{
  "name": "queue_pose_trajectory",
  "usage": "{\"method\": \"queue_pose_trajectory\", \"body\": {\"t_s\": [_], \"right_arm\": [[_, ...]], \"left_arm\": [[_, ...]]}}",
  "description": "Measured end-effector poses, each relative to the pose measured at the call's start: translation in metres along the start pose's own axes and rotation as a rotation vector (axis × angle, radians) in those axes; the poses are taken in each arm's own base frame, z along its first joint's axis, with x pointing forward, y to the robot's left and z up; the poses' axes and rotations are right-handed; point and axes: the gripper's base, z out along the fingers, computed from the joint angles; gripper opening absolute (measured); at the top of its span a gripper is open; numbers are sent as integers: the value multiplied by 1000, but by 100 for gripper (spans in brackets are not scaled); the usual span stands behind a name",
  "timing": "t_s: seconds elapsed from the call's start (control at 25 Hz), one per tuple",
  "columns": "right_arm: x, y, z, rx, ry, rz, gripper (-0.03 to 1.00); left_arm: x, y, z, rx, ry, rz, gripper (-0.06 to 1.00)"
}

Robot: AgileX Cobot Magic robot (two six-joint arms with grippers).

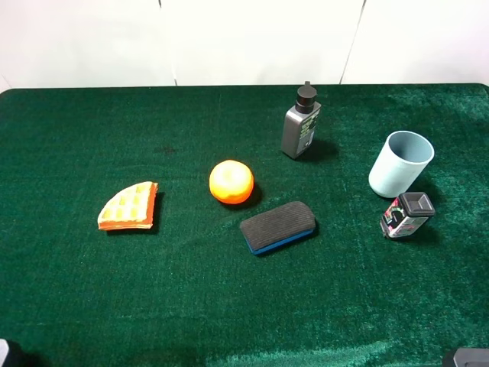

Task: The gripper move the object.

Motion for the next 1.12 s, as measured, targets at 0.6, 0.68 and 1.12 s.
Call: {"method": "queue_pose_trajectory", "body": {"t_s": [0.6, 0.68, 1.12], "right_arm": [[0, 0, 0, 0, 0, 0, 70], [0, 0, 0, 0, 0, 0, 70], [0, 0, 0, 0, 0, 0, 70]], "left_arm": [[72, 7, 7, -111, -208, -89, 99], [75, 7, 3, -110, -241, -73, 99], [81, 5, -3, -101, -288, 0, 99]]}}
